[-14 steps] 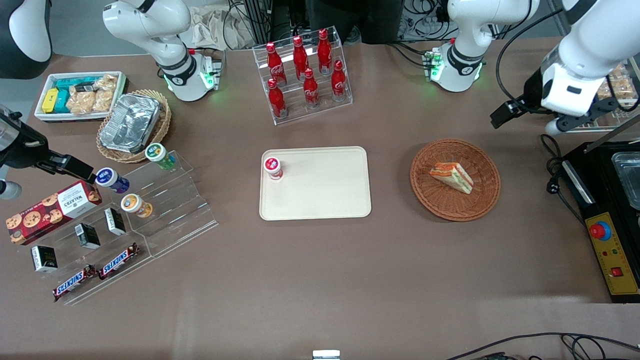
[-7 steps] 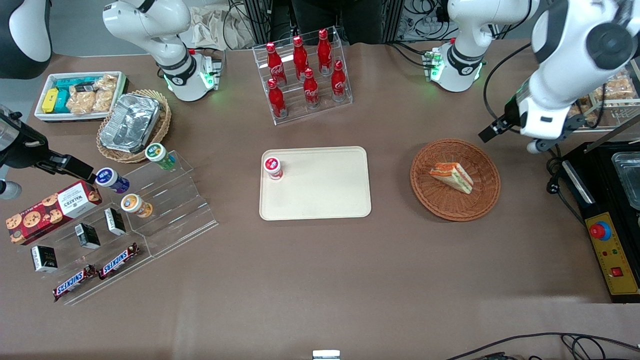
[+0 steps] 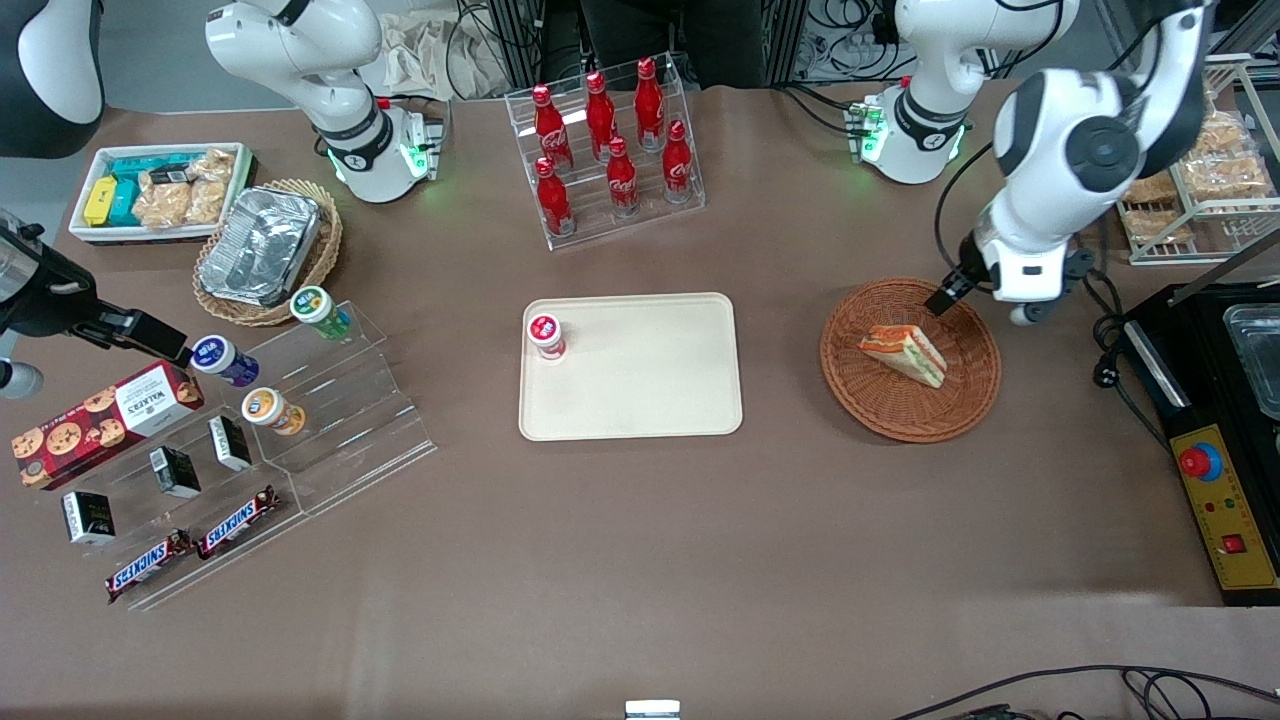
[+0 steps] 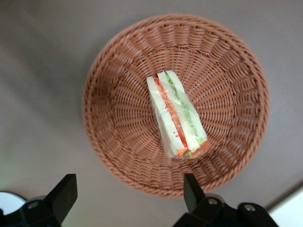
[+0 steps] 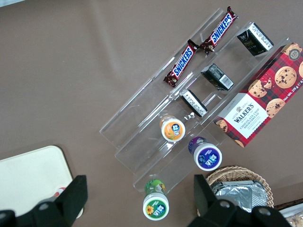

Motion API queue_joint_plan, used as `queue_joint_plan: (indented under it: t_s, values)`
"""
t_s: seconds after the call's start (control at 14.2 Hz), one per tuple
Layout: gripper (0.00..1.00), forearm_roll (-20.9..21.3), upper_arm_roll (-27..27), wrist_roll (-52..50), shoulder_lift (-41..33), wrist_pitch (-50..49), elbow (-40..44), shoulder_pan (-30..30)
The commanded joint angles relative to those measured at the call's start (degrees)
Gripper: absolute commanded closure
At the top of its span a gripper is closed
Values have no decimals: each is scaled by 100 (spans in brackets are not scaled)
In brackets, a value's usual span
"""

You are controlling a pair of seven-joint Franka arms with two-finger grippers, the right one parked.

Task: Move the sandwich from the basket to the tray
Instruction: 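Lower the left gripper onto the wrapped sandwich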

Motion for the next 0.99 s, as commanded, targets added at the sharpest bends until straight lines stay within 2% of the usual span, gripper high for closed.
queue_joint_plan:
  t_s: [0.0, 0.35, 0.92]
  values:
    - [0, 105, -3, -507, 274, 625, -205, -134]
    - [0, 96, -3, -867, 662, 1346, -187, -143]
    - [0, 96, 5, -1167, 1224, 1769, -46, -301]
